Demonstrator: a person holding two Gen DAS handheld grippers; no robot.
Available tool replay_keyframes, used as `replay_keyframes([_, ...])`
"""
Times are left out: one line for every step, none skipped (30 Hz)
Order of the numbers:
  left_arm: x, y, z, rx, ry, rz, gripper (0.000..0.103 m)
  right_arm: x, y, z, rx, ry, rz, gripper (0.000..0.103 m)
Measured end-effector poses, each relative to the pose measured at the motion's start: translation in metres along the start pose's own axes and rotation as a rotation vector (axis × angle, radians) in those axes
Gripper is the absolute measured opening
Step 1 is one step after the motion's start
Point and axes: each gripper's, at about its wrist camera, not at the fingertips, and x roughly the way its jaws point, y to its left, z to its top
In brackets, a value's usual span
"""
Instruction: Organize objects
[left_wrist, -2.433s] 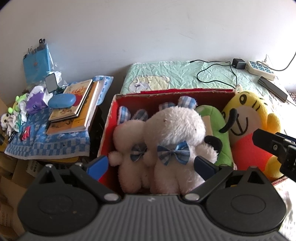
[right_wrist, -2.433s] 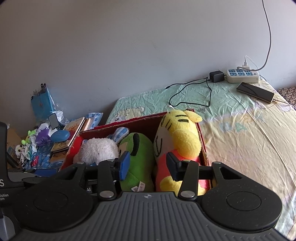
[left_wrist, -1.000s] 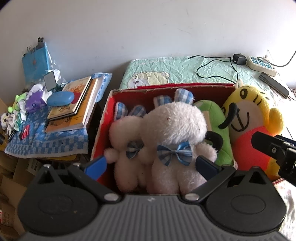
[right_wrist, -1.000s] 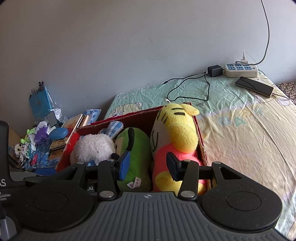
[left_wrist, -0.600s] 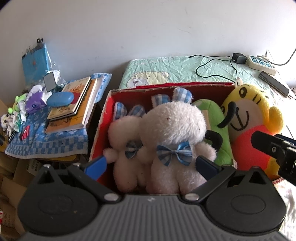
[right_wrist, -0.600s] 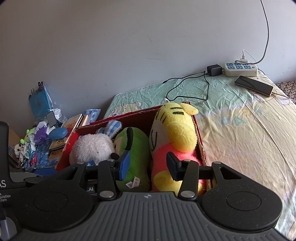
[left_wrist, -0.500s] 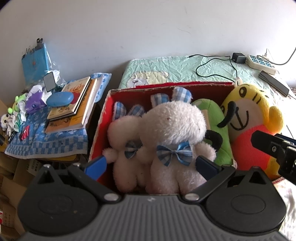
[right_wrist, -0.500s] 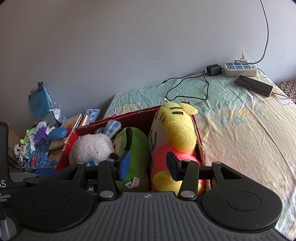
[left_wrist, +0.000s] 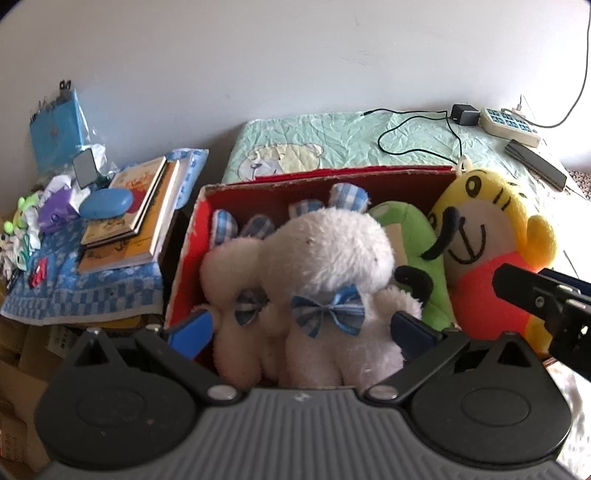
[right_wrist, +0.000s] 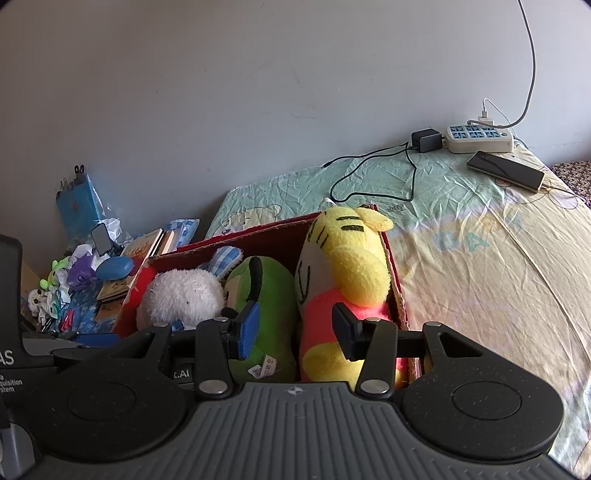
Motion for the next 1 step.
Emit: replay_keyframes([0.0010,0.0003,0.0003,-0.003,0.005,-0.006,0.102,0.0003,-0.0003,0.0005,0.000,0.002,0.000,0.048])
